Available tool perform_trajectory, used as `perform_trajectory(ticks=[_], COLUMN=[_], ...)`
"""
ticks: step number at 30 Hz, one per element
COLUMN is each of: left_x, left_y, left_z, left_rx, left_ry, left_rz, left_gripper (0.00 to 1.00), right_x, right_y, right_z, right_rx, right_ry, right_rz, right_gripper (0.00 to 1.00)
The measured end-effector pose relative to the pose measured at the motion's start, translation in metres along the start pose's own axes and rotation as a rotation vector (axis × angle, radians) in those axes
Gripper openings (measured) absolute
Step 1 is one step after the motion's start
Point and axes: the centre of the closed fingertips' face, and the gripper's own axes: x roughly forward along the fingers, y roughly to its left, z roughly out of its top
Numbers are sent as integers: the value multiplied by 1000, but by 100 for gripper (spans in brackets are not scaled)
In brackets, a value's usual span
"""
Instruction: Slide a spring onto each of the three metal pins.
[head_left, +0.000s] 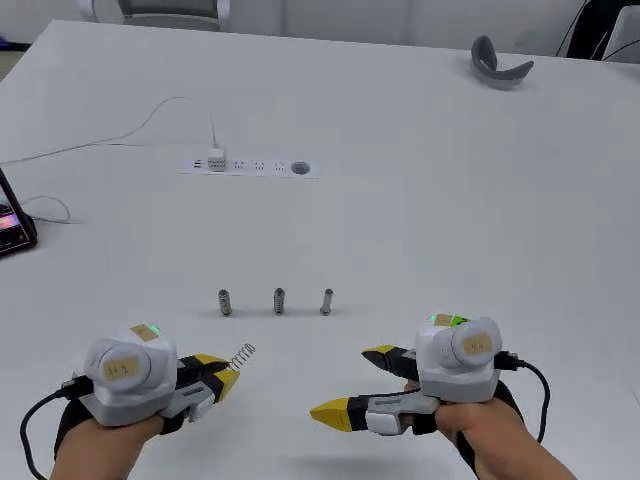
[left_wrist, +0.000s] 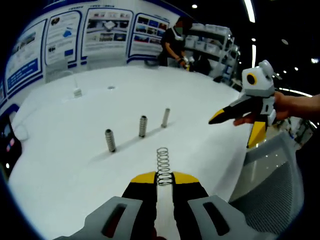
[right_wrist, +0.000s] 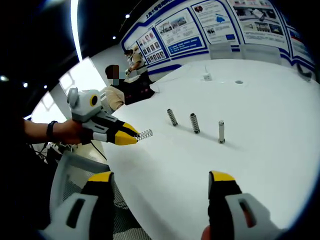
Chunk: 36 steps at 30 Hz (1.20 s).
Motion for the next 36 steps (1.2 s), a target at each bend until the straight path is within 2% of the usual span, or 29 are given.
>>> perform_trajectory(ticks=[10,14,19,28,36], left_x=[-12,-13,-13,-9,-7], left_y=[-7,-13,-27,-55,-66], left_z=[11,13,18,34,39], left_rx=[31,37,58,99,118], left_ry=[-24,-29,-36,-56,-65], left_rz=[-13,-25,-50,-103,-136], left_gripper=[10,10,10,10,10], right_x=[12,16,21,31,35], right_y=[8,13,15,28,37], right_z=[20,32,42,47,48], right_rx=[47,103,162,208,248], right_ry=[-53,-95,-130,-143,-140], right_rz=[49,79,110,183,235], right_gripper=[72,67,59,51,40])
